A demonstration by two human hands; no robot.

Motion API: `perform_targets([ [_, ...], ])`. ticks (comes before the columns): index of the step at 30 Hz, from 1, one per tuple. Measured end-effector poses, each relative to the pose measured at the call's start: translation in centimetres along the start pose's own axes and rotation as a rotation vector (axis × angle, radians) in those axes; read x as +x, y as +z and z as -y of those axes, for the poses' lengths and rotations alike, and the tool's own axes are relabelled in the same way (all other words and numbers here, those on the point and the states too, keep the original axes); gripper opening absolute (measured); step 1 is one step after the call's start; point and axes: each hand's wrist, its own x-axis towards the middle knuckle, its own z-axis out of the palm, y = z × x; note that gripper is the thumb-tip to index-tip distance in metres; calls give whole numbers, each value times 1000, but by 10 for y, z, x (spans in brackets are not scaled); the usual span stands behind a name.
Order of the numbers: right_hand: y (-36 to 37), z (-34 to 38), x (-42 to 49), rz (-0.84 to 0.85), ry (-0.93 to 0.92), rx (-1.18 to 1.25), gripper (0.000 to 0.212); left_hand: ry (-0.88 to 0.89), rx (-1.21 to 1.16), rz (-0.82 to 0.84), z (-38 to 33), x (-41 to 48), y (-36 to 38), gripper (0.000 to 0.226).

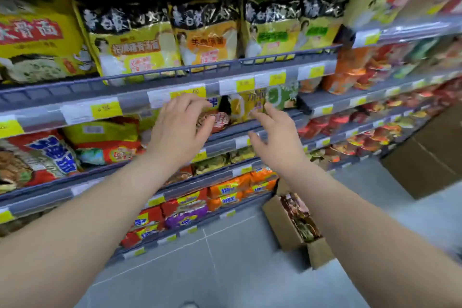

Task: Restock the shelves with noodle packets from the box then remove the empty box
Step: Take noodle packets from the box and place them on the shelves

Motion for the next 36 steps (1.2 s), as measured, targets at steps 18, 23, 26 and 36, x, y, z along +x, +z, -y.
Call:
perform_targets([
  [18, -151, -309, -293, 12, 600, -43, 32, 334, -318, 427, -404, -28, 205, 35],
  [23, -154, -368, -284, 33, 655, -1, 35, 346, -327, 483, -448, 6, 254, 29],
  [26, -152, -409, -259, 26, 652, -6, 34, 340, -328, 515, -461, 40, 290, 28],
  [36, -159, -555, -110, 120, 586, -13, 36, 249, -300, 533, -483, 201, 389, 27],
])
